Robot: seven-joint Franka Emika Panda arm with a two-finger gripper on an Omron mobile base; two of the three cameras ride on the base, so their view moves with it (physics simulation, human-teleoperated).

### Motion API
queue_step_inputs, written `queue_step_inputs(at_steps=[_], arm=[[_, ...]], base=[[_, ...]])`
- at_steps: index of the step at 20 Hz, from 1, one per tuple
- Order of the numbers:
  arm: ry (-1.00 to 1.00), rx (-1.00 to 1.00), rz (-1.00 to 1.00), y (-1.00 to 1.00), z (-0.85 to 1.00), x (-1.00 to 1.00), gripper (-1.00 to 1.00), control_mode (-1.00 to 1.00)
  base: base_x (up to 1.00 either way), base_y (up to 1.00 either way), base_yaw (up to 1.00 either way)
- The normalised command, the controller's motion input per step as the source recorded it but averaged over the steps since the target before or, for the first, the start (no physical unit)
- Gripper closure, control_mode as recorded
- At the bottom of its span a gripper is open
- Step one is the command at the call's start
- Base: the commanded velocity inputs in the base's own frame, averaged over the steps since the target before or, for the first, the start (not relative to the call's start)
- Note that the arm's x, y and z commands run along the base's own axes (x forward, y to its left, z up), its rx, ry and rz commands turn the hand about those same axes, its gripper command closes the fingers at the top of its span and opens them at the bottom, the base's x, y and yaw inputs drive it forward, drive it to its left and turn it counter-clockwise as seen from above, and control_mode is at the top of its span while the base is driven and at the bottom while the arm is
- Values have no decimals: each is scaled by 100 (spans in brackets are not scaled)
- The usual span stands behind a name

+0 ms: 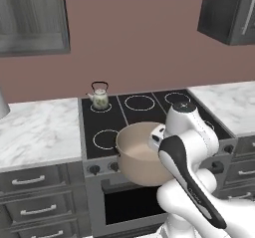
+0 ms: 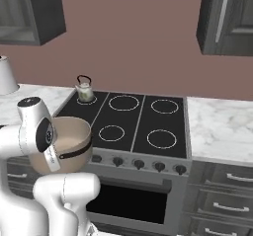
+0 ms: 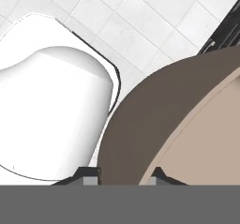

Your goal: Pick the kettle from the cabinet and place it on a stove burner. Then pick the pot from the counter and place it on another stove burner. Finally, turn both burners on.

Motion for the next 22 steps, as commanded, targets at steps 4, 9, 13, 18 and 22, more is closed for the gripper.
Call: queue_step_inputs(at_steps=[4, 9, 13, 18, 22], arm=[[0, 0, 0, 0, 0, 0, 100, 100], [0, 0, 0, 0, 0, 0, 100, 100], [0, 0, 0, 0, 0, 0, 100, 100], [0, 0, 0, 0, 0, 0, 100, 100], [0, 0, 0, 0, 0, 0, 100, 100]], base=[[32, -36, 6], [39, -38, 7], [42, -37, 8], [38, -32, 10], [26, -25, 13]])
